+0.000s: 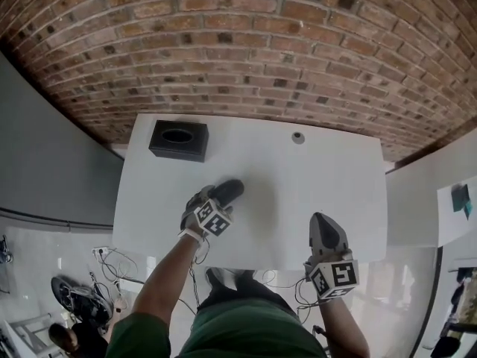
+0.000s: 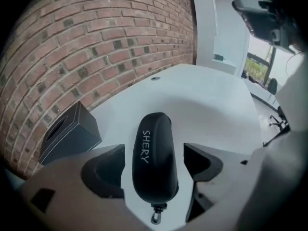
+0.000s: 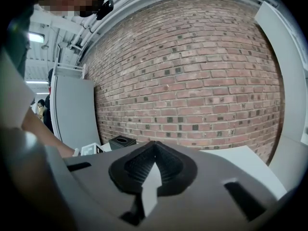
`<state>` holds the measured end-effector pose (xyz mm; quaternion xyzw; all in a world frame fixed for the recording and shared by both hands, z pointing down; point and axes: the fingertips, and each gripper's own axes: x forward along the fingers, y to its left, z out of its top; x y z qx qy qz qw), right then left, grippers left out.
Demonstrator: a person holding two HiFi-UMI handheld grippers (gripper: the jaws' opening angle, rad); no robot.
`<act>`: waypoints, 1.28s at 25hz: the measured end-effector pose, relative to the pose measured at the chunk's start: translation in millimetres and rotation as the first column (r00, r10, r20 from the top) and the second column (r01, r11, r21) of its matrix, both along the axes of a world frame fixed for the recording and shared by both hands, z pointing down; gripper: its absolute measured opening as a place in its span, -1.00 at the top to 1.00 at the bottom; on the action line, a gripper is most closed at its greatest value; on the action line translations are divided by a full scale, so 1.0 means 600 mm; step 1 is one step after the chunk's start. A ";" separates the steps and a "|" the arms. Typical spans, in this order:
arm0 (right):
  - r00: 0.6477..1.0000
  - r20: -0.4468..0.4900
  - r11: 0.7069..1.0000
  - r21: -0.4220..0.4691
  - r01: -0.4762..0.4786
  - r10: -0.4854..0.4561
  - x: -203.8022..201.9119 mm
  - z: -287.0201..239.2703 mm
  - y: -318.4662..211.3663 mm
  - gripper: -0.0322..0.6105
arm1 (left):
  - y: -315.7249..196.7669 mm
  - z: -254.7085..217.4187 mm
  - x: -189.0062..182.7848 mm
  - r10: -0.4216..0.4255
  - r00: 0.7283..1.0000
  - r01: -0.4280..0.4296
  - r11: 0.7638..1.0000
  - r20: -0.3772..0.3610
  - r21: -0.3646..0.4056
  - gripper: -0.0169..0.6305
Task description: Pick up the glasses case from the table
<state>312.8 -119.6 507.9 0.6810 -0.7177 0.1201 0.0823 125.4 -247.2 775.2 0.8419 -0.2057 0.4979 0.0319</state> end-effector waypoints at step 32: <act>0.993 -0.001 0.991 0.066 0.121 -0.121 -0.107 -0.031 -0.042 0.89 | 0.004 -0.184 -0.100 -0.175 0.938 0.211 0.973 -0.298 0.091 -0.04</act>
